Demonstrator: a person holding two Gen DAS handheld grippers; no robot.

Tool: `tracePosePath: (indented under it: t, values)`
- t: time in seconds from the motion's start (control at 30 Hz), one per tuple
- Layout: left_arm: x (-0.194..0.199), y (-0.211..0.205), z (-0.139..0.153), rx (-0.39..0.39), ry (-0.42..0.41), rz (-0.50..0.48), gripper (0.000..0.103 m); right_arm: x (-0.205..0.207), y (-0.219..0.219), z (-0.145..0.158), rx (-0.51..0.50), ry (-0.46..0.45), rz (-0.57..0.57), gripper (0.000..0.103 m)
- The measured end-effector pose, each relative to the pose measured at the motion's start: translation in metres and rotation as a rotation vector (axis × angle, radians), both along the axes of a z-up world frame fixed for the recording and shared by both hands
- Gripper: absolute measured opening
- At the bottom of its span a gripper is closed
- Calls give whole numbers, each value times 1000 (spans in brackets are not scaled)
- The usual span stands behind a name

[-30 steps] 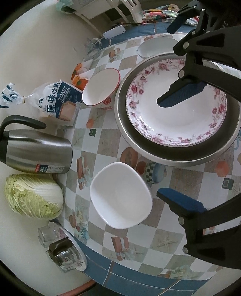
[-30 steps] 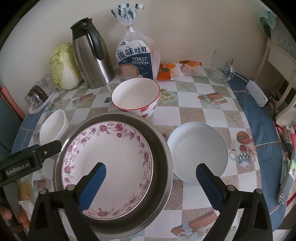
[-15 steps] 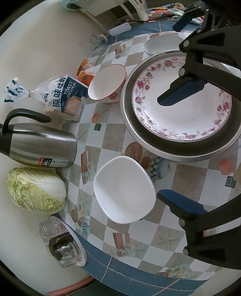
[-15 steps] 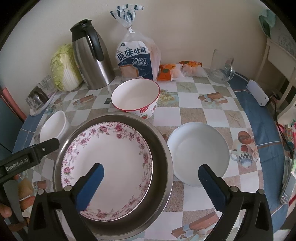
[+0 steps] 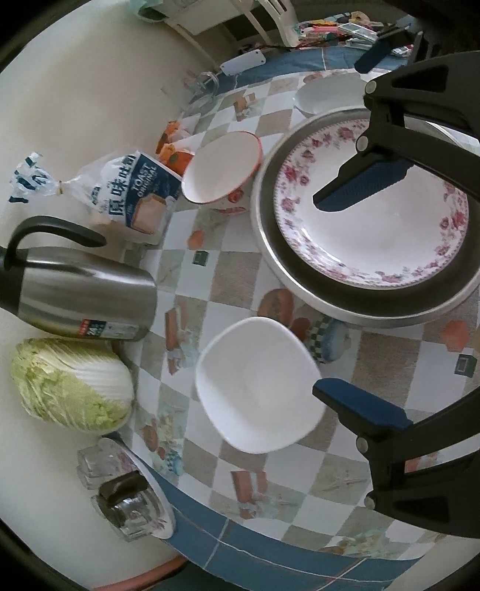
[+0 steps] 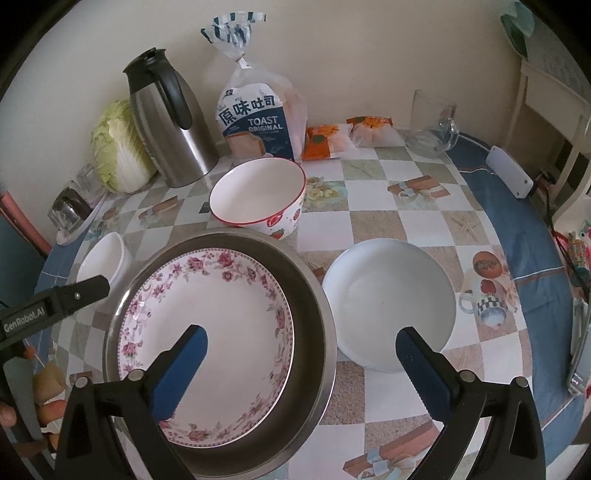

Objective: Organize plates and bowls
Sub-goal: 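Move both tools toward the red-rimmed white bowl beside the basin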

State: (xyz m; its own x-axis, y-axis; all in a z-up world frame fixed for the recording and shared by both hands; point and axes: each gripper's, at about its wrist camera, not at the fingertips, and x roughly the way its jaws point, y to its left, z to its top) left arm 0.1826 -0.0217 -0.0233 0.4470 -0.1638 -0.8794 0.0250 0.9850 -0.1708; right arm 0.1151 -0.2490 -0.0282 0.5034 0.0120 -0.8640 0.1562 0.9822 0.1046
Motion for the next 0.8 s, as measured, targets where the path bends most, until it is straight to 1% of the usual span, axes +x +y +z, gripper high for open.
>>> tracePosePath:
  t: [0.17,0.27,0.43,0.57,0.63,0.7,0.8]
  values:
    - [13,-3,19,-14,-32,-32,92,4,-1,5,7,-10,-14,103]
    - [24,-8,34,-10,-50,-61,92,9,-1,10,12,-20,-6,103]
    - [42,-13,53,-28,-67,-81,92,21,-7,25,17,-48,-5,103]
    - [60,-23,64,5,-70,-115,92,36,-18,38,32,-61,-11,103]
    - [70,-28,68,5,-65,-128,92,45,-25,45,47,-66,-10,103]
    - [80,-32,71,14,-49,-139,92,55,-33,50,67,-60,-12,103]
    - [94,-35,76,33,-56,-138,92,70,-43,55,78,-43,-21,103]
